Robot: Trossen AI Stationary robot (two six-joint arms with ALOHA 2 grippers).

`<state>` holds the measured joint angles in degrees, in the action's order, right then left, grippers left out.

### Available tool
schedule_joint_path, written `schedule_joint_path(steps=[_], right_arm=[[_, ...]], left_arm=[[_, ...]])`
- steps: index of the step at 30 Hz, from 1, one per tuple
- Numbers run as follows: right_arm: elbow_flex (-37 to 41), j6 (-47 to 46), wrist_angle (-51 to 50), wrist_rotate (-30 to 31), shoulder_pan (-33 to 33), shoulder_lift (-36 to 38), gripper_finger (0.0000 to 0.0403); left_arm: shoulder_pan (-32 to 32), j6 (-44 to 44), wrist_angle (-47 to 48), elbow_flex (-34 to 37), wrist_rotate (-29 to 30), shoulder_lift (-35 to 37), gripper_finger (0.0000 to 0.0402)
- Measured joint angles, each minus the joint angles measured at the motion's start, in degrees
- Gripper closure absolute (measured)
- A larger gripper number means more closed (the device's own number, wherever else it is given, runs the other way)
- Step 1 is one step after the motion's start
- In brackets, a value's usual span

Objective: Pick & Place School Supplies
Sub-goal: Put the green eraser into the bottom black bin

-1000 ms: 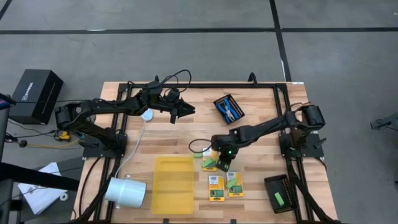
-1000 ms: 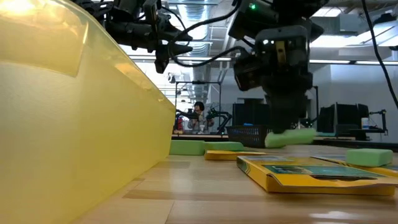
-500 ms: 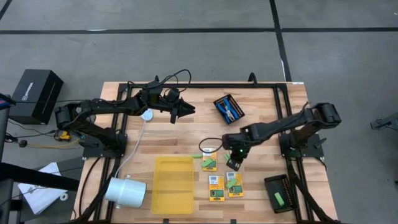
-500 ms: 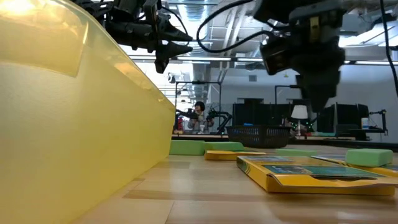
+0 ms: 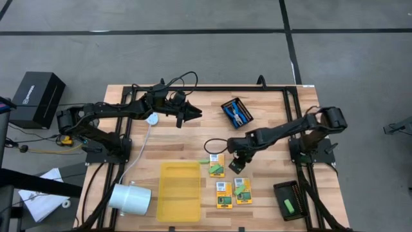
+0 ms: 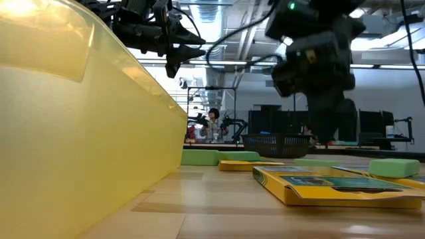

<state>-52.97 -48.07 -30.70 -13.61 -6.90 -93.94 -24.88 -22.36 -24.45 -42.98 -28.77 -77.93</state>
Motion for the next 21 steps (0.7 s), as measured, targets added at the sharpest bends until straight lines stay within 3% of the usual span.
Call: schedule_joint_path(steps=[8, 21], right_arm=[[0.0, 0.3, 3.5, -1.4, 0.1, -5.6, 0.0214], [0.0, 3.5, 2.5, -1.5, 4.0, -4.6, 0.027]], left_arm=[[-0.5, 1.1, 0.5, 0.0, 0.0, 0.0, 0.028], [-1.8, 0.9, 0.5, 0.0, 0.0, 0.0, 0.028]])
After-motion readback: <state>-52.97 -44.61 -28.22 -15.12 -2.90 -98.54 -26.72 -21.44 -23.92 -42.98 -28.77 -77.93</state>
